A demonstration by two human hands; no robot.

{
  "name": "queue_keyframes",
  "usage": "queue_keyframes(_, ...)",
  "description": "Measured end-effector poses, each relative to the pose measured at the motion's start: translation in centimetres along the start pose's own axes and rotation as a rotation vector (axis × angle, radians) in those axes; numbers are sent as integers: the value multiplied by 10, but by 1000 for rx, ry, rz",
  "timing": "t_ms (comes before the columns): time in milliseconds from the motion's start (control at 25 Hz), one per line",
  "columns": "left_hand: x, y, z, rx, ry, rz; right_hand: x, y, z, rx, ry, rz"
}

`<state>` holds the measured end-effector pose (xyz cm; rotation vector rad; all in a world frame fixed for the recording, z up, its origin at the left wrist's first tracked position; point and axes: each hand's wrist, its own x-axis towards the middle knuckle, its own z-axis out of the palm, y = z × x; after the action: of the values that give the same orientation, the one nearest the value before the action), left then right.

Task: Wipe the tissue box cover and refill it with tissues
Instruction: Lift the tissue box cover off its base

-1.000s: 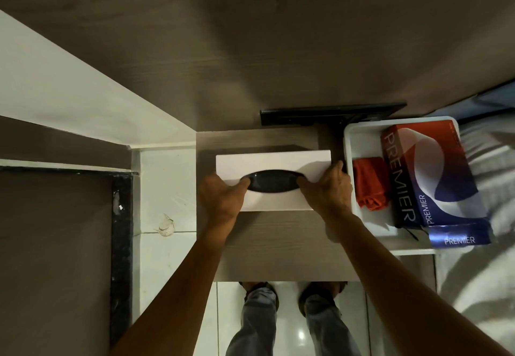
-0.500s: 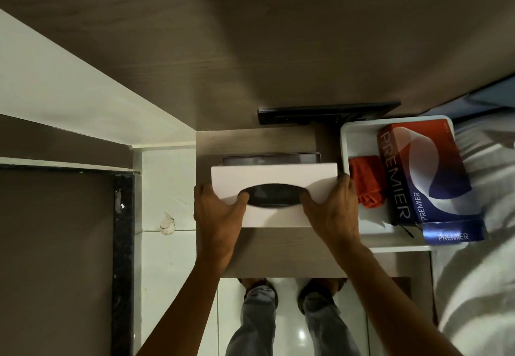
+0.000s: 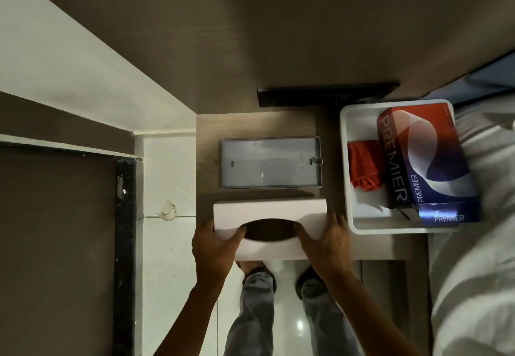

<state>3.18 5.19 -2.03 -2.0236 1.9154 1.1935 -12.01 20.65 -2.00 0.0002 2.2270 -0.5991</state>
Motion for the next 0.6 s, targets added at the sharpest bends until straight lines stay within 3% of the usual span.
queue_keyframes(280, 10, 2, 11, -6, 2, -3, 17, -1, 11, -77, 91, -50)
queue_keyframes(600, 9, -5, 13, -14, -39, -19, 11, 9, 9, 20, 92, -93)
